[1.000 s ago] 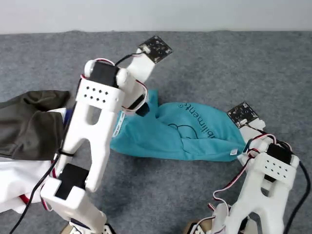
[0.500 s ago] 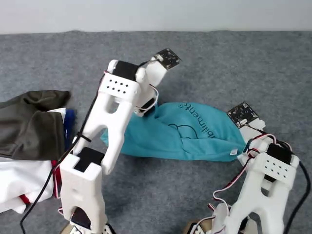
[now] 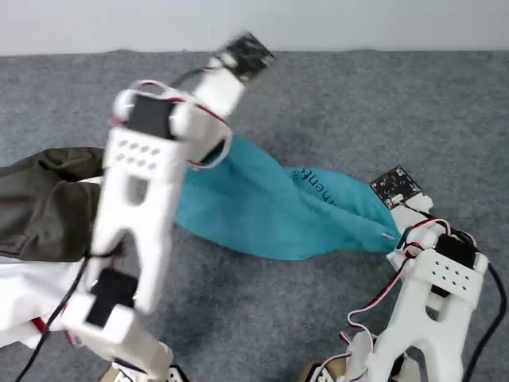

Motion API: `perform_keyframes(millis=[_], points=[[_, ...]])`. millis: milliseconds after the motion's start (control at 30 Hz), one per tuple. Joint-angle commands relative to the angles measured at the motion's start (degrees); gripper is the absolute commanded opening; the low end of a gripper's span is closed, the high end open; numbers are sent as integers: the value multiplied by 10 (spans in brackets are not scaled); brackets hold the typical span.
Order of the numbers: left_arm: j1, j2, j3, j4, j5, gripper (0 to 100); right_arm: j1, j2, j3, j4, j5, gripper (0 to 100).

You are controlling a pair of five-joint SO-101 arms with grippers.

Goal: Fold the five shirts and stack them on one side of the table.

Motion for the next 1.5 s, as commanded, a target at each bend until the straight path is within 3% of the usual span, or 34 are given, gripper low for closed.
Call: perform_keyframes(millis=[0, 233, 400, 600, 800, 967, 1333, 1467], points=[[-35, -115, 30, 16, -7, 14, 4, -17, -18, 1, 2, 10], [-44, -327, 293, 16, -54, 14, 4, -17, -91, 12, 1, 10], [-64, -454, 487, 15, -82, 14, 4, -17, -160, 101, 5, 10], [-98, -535, 675, 13, -128, 14, 4, -17, -191, 203, 54, 10], [-135, -571, 778, -16, -176, 14, 4, -17, -191, 259, 84, 10], [-177, -593, 776, -33, -175, 14, 8, -18, -212, 269, 83, 10], [-222, -628, 586, -39, -172, 14, -11, -91, -356, 275, 40, 10], [-222, -625, 504, -102, -120, 14, -44, -108, -425, 256, 4, 10]])
